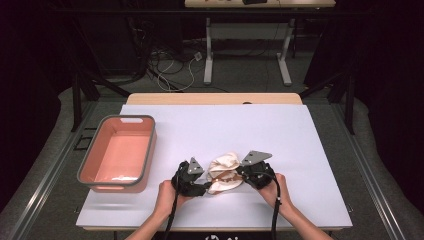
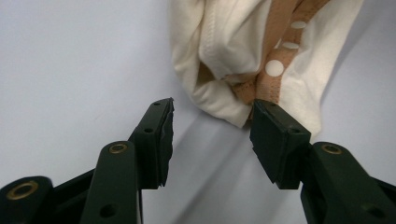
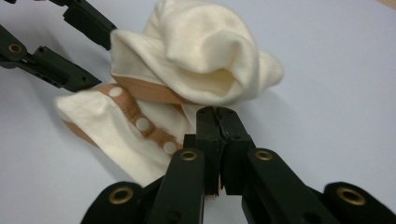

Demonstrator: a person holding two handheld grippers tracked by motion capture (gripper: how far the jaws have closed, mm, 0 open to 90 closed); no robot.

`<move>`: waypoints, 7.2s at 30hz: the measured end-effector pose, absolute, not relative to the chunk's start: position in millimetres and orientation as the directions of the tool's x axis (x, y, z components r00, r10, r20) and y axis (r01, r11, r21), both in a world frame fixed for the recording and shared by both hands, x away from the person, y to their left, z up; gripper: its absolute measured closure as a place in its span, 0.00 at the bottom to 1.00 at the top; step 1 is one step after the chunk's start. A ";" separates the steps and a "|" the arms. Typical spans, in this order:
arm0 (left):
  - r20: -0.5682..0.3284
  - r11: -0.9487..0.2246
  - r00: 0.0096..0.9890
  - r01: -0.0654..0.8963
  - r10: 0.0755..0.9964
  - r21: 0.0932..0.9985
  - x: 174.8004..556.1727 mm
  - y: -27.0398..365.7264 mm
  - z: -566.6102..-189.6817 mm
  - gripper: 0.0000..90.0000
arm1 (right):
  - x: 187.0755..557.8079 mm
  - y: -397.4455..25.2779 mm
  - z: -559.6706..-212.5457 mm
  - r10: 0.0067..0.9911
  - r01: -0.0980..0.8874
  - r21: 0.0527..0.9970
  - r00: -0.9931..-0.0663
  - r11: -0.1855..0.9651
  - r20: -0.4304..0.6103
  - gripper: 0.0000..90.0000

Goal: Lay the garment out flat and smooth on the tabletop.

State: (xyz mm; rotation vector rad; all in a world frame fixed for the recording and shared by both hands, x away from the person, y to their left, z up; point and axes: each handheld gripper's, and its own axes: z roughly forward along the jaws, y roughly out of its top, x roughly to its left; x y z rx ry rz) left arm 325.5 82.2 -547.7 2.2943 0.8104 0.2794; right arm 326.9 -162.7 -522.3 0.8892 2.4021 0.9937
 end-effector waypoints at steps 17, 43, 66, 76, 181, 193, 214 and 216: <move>-0.072 -0.529 0.781 0.485 0.621 0.696 337.8 75.8 -558.2 0.67 | 327.6 -141.2 -527.2 0.606 0.326 0.702 -0.773 0.633 -0.187 0.65; -0.107 -0.511 0.793 0.482 0.599 0.712 335.1 84.4 -551.7 0.99 | 332.9 -180.9 -523.8 0.722 0.418 0.761 -0.685 0.496 -0.094 0.97; -0.097 -0.540 0.793 0.493 0.601 0.682 336.7 82.4 -556.7 0.67 | 329.2 -166.4 -525.2 0.657 0.371 0.689 -0.726 0.623 -0.204 0.49; -0.058 -0.540 0.782 0.479 0.620 0.692 335.6 77.9 -559.1 0.58 | 324.5 -143.9 -519.1 0.582 0.280 0.677 -0.768 0.680 -0.267 0.47; 0.004 -0.571 0.827 0.385 0.563 0.725 326.3 90.0 -557.4 0.95 | 328.7 -144.6 -514.3 0.610 0.319 0.724 -0.773 0.612 -0.175 0.96; 0.025 -0.528 0.790 0.386 0.613 0.756 328.7 104.5 -544.7 0.95 | 345.9 -179.4 -510.2 0.710 0.391 0.762 -0.692 0.517 -0.127 0.96; 0.018 -0.536 0.793 0.394 0.609 0.747 328.6 106.5 -543.3 0.91 | 372.6 -202.3 -541.2 0.782 0.541 0.673 -0.616 0.505 -0.092 0.94; 0.023 -0.546 0.795 0.394 0.606 0.740 329.4 106.6 -543.7 0.87 | 372.9 -201.5 -542.2 0.777 0.539 0.668 -0.622 0.513 -0.095 0.93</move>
